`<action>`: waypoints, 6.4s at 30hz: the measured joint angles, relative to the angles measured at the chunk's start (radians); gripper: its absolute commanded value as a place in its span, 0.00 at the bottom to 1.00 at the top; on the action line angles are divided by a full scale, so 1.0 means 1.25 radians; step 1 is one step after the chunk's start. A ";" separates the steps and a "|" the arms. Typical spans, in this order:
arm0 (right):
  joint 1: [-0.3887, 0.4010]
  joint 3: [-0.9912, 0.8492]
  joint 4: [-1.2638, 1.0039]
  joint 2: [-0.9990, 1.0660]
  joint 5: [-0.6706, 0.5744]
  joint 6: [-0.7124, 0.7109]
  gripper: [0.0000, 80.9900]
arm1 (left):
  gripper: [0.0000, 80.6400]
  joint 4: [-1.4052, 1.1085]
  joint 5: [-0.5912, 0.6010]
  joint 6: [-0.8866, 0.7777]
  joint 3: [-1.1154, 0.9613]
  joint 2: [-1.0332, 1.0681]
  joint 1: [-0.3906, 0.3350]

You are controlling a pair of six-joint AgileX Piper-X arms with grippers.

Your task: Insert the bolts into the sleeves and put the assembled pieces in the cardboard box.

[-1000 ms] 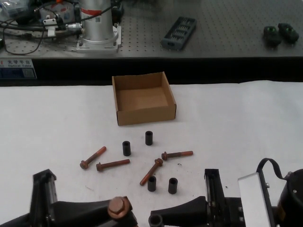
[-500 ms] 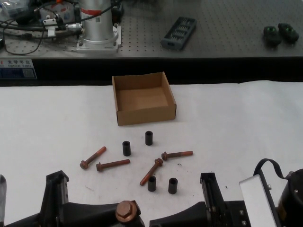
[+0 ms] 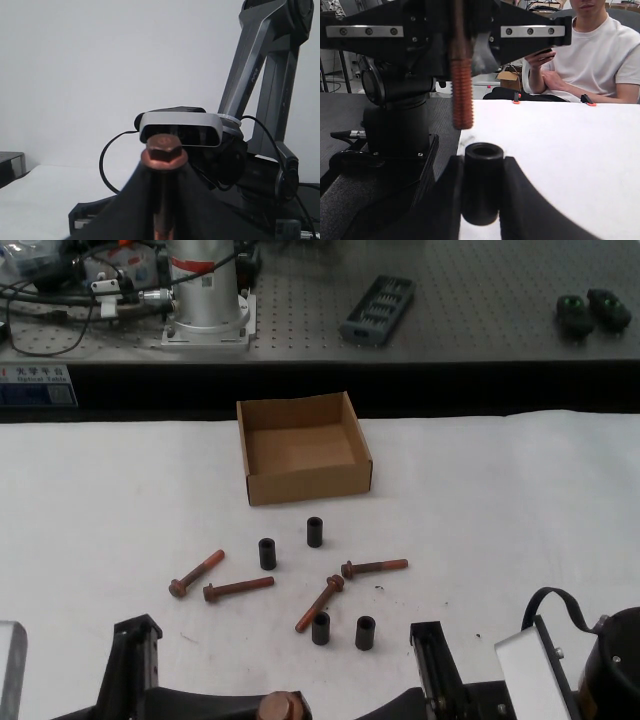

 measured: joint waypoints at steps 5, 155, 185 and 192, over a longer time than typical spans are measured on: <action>0.000 0.000 0.000 0.000 0.000 0.000 0.07 | 0.01 0.004 0.000 -0.001 0.000 0.000 0.000; -0.190 -0.145 -0.018 0.130 -0.030 -0.019 0.07 | 0.01 0.025 -0.013 -0.019 -0.220 0.294 0.143; -0.190 -0.141 -0.044 0.133 -0.053 0.031 0.07 | 0.01 0.067 0.060 0.000 -0.223 0.314 0.146; -0.190 -0.141 -0.044 0.135 -0.053 0.036 0.07 | 0.20 0.068 0.060 0.000 -0.223 0.314 0.146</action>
